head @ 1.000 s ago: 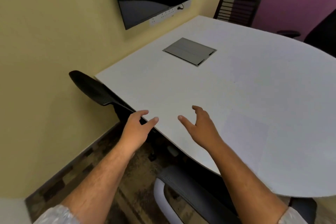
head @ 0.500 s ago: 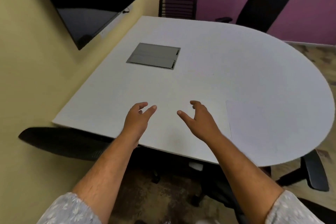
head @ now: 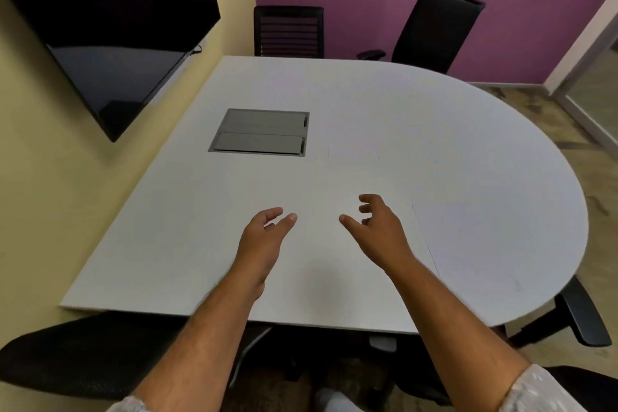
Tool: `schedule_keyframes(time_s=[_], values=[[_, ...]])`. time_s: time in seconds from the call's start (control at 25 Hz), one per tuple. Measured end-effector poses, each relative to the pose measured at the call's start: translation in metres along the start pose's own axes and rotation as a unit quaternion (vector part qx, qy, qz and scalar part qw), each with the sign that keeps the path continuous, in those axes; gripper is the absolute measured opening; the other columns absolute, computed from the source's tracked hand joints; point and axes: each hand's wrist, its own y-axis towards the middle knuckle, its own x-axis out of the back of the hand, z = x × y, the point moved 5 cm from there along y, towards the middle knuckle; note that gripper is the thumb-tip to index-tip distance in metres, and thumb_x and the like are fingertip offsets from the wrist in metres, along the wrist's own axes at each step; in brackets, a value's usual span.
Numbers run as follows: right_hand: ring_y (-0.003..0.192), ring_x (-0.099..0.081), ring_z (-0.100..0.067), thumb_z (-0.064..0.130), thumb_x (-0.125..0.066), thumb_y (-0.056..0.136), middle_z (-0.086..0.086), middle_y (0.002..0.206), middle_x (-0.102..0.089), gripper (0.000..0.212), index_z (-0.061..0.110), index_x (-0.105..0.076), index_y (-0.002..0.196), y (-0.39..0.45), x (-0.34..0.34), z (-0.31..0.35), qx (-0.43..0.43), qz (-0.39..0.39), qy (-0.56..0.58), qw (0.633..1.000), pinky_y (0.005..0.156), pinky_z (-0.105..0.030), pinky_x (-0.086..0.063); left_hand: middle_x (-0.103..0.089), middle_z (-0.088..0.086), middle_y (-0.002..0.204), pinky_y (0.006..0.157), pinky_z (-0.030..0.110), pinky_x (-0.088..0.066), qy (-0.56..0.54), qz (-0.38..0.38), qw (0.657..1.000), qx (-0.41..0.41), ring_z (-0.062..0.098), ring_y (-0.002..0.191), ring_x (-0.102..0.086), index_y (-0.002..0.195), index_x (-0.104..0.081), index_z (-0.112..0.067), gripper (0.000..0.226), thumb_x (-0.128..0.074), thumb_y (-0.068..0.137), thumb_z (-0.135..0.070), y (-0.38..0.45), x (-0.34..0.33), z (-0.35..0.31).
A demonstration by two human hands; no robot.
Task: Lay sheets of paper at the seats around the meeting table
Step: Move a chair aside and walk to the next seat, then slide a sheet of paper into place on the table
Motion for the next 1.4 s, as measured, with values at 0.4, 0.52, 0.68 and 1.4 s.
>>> schedule_keyframes(time_s=[0.4, 0.52, 0.68, 1.4], values=[[0.103, -0.069, -0.017, 0.046, -0.073, 0.092, 0.005, 0.123, -0.067, 0.057, 0.023, -0.055, 0.141, 0.211, -0.008, -0.036, -0.058, -0.040, 0.066, 0.995, 0.090, -0.039, -0.060, -0.055, -0.005, 0.147, 0.104, 0.038, -0.046, 0.122, 0.040, 0.991, -0.038, 0.016, 0.138, -0.049, 0.140, -0.058, -0.032, 0.049, -0.072, 0.095, -0.044, 0.196, -0.087, -0.071], [0.105, -0.069, -0.018, 0.043, -0.073, 0.092, 0.004, 0.122, -0.068, 0.055, 0.022, -0.055, 0.140, 0.293, -0.010, -0.067, -0.094, -0.046, 0.077, 0.992, 0.089, -0.036, -0.057, -0.053, -0.006, 0.148, 0.098, 0.034, -0.042, 0.172, 0.067, 0.982, -0.026, 0.009, 0.136, -0.046, 0.137, -0.059, -0.033, 0.048, -0.073, 0.093, -0.045, 0.278, -0.137, -0.079], [0.115, -0.067, -0.023, 0.038, -0.073, 0.094, -0.004, 0.134, -0.066, 0.067, 0.018, -0.044, 0.151, 0.386, -0.019, -0.115, -0.139, -0.057, 0.066, 0.986, 0.094, -0.036, -0.054, -0.050, -0.005, 0.150, 0.096, 0.032, -0.041, 0.217, 0.098, 0.971, -0.025, 0.007, 0.132, -0.045, 0.133, -0.059, -0.035, 0.045, -0.075, 0.092, -0.045, 0.370, -0.198, -0.071], [0.117, -0.055, -0.029, 0.031, -0.079, 0.084, -0.002, 0.131, -0.053, 0.050, 0.018, -0.060, 0.128, 0.513, -0.064, -0.201, -0.256, -0.207, -0.051, 0.943, 0.086, -0.045, -0.047, -0.007, -0.010, 0.175, 0.125, 0.039, -0.020, 0.500, 0.168, 0.847, -0.068, 0.014, 0.161, -0.004, 0.164, -0.027, -0.027, 0.085, -0.070, 0.093, -0.047, 0.520, -0.285, 0.043]])
